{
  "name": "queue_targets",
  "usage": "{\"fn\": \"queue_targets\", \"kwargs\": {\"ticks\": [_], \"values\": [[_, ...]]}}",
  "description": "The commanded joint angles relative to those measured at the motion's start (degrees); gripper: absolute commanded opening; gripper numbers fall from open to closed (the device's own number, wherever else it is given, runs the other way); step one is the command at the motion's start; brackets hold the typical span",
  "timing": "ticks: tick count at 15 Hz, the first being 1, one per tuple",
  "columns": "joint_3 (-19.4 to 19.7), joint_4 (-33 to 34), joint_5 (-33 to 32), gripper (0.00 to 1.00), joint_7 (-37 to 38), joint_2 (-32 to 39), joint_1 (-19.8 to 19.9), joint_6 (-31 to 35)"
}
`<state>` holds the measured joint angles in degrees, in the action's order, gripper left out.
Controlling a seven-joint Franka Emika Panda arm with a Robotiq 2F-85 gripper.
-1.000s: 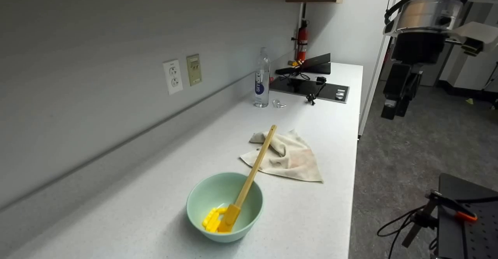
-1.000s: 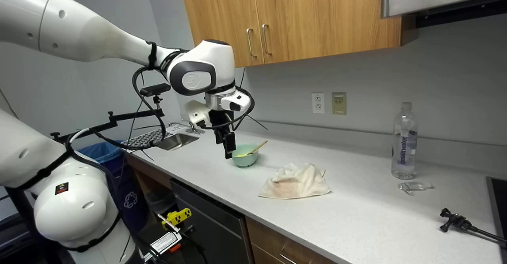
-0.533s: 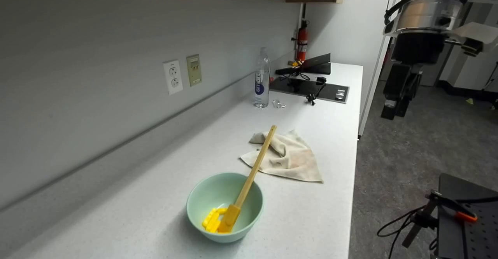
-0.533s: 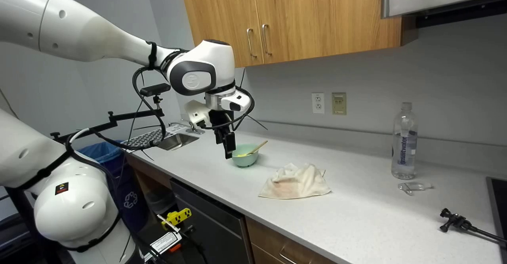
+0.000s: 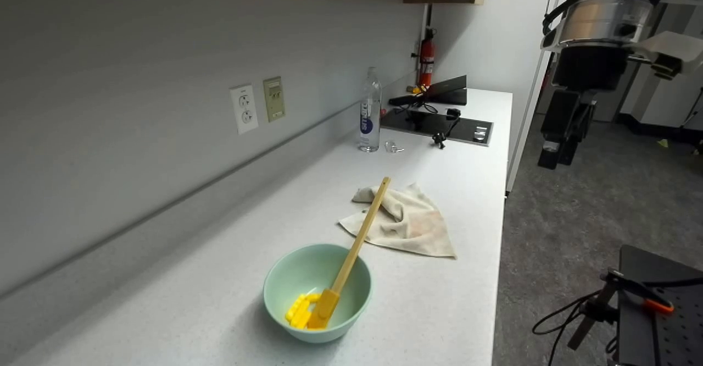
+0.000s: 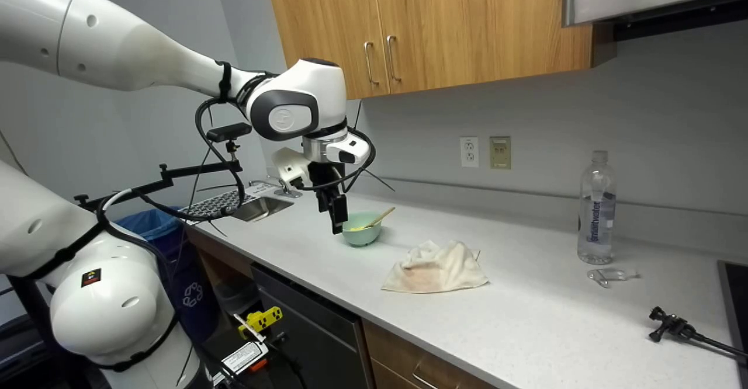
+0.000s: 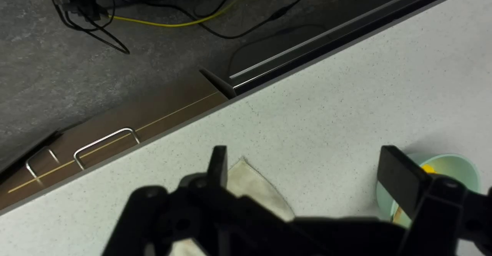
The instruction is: Mix the contents of the bowl with the spatula
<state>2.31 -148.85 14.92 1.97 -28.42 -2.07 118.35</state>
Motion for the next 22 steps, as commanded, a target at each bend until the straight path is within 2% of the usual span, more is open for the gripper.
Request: {"fn": "queue_targets", "kwargs": {"ticks": [1,10,16,22], "values": [[-0.43,0.09,0.19,1.00,-0.18,0.01,0.48,-0.17],[-2.04,-0.07,-2.14,1.00,-1.38,0.57,-0.06,0.13],[-6.34,-0.06,-9.24,1.00,-4.19,3.10,-1.77,0.77],[-9.95,0.93,-15.78,1.00,-10.29,6.40,-6.02,1.64]]}}
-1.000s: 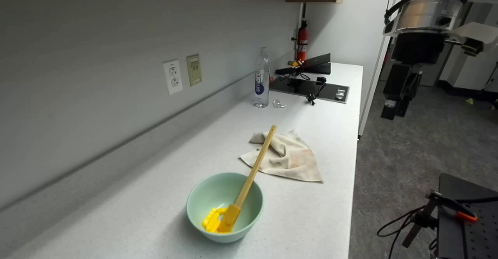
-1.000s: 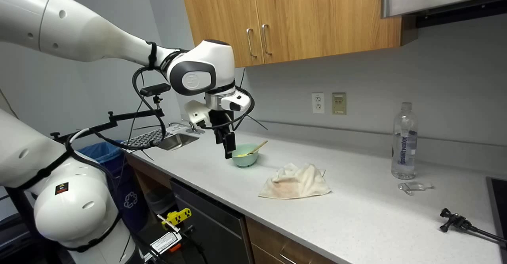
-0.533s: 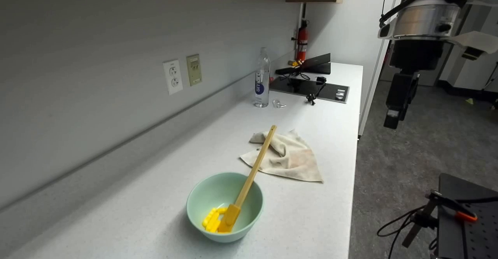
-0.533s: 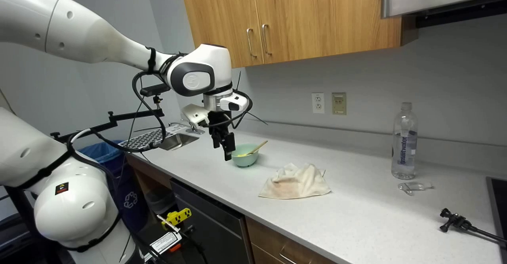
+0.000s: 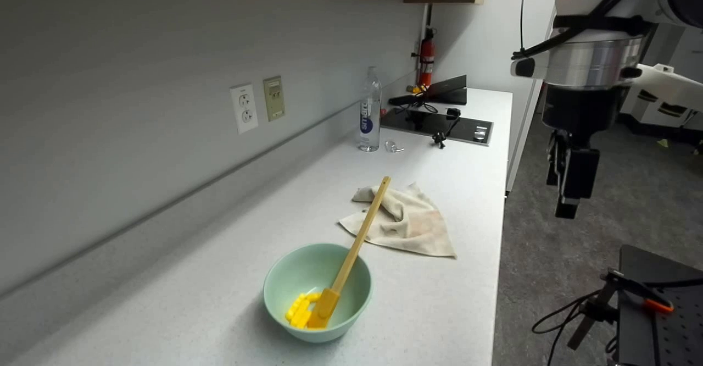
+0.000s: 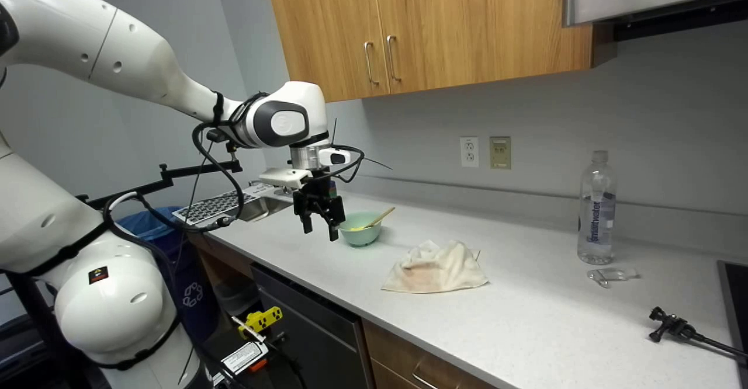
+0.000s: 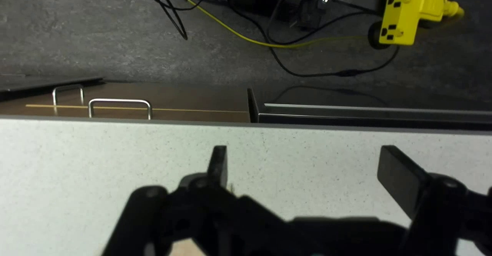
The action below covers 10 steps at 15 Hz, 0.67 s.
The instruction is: Mix the contents of the bowl with the spatula
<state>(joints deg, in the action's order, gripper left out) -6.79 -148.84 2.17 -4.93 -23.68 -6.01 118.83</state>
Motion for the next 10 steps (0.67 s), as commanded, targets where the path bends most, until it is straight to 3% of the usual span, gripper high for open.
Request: {"fn": "queue_targets", "kwargs": {"ticks": [1,6,10], "values": [[-1.26,0.99,-3.74,1.00,-4.41,1.97,-2.85,1.67],[-2.36,1.08,-4.50,1.00,-10.15,2.78,-6.74,4.00],[-2.39,0.51,-3.75,1.00,-8.70,2.23,-7.42,3.56]]}}
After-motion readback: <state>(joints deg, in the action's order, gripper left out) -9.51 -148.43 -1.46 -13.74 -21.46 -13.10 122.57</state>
